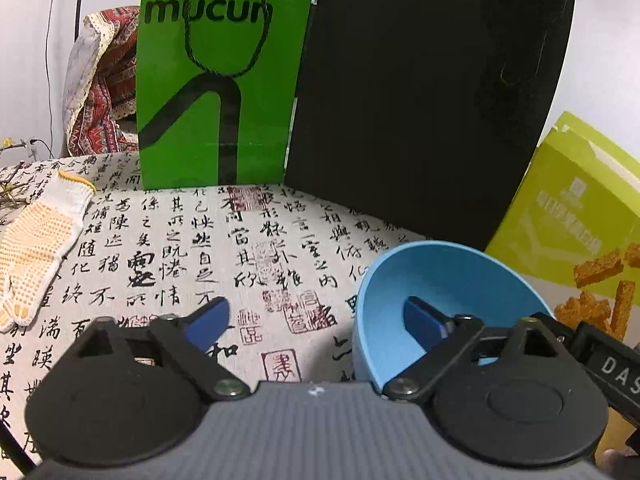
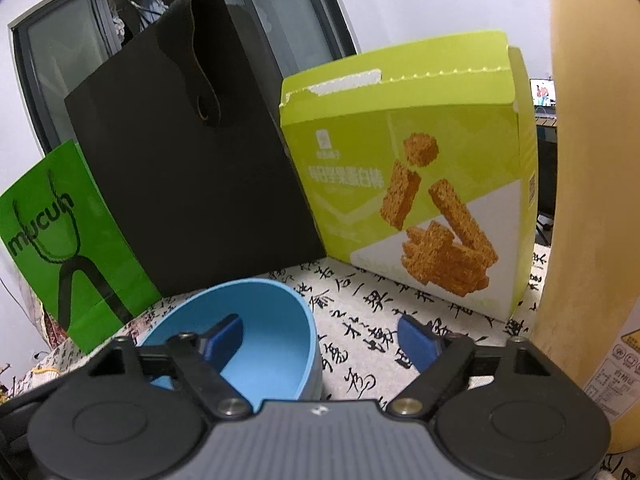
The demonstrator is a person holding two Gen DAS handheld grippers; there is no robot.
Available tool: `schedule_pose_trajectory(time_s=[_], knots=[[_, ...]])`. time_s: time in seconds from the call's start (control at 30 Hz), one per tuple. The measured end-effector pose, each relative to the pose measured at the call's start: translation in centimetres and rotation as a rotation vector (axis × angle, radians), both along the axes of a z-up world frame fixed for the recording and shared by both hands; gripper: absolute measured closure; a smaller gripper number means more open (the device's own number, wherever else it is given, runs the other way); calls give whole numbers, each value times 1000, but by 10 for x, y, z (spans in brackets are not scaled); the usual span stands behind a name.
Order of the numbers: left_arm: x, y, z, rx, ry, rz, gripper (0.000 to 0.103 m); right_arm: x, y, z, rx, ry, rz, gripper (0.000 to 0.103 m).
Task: Organize plates and bowls
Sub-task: 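Lower both grippers onto the rim of the blue bowl by the snack box, then close both grippers on the blue bowl rim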
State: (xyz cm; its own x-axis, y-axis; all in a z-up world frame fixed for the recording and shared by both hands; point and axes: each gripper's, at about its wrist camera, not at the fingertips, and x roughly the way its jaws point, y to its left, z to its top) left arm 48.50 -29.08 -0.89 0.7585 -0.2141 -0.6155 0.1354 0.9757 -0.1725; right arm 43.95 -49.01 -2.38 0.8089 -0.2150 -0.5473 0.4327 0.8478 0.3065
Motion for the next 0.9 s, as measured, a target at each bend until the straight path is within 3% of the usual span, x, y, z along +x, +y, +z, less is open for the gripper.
schedule_pose_trajectory(time_s=[0.3, 0.47, 0.63, 0.77, 0.9], knots=[[1, -4, -5, 26, 18, -22, 36, 6, 5, -5, 0, 49, 47, 55], [1, -3, -7, 14, 23, -41, 41, 10, 6, -9, 4, 76, 53, 66], [1, -4, -11, 3, 51, -58, 65, 12, 8, -10, 7, 90, 64, 80], [-4, -6, -7, 10, 19, -71, 76, 14, 9, -11, 5, 104, 72, 88], [-9, -11, -4, 29, -20, -84, 86, 15, 12, -10, -9, 104, 69, 90]])
